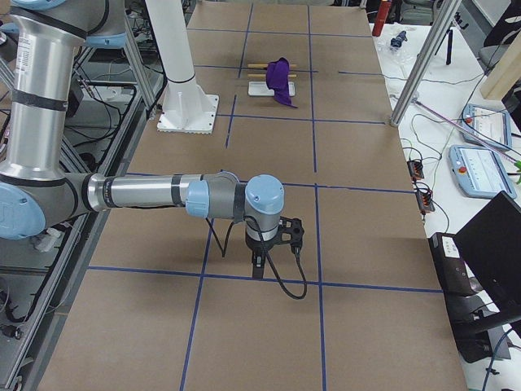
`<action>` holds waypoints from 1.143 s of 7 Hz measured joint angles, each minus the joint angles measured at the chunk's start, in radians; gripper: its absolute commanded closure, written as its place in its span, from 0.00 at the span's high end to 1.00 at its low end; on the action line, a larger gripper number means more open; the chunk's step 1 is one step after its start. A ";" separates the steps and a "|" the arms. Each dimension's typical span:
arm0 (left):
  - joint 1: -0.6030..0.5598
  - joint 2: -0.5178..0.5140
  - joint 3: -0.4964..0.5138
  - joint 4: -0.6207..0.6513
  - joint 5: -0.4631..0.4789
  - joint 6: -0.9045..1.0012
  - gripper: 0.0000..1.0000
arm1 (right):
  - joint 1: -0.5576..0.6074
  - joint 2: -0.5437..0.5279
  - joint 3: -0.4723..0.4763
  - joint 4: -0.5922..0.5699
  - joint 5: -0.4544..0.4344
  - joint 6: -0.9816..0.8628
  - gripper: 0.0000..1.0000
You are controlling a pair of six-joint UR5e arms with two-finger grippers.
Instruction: Hang towel on rack
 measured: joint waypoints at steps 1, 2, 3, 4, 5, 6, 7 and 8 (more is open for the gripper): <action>-0.004 0.002 -0.002 -0.001 0.002 0.012 1.00 | 0.000 0.001 0.000 0.000 0.000 -0.001 1.00; -0.005 0.003 -0.002 -0.002 0.005 0.015 1.00 | 0.000 0.001 0.000 0.000 0.000 -0.001 1.00; -0.006 0.004 0.001 -0.003 0.007 0.016 1.00 | 0.000 0.001 0.000 0.000 0.000 -0.001 1.00; -0.006 0.005 0.004 -0.002 0.008 0.016 1.00 | 0.000 0.000 0.000 0.000 0.000 -0.001 1.00; -0.007 0.006 0.007 -0.002 0.008 0.016 1.00 | 0.000 0.000 0.000 0.000 0.000 -0.001 1.00; -0.007 0.006 0.008 -0.002 0.008 0.016 1.00 | 0.000 0.000 0.001 0.000 0.000 -0.001 1.00; -0.007 0.006 0.009 -0.002 0.008 0.016 1.00 | 0.000 0.000 0.001 0.000 0.001 -0.001 1.00; -0.007 0.006 0.010 -0.002 0.008 0.015 1.00 | 0.000 0.000 0.001 0.000 0.002 -0.001 1.00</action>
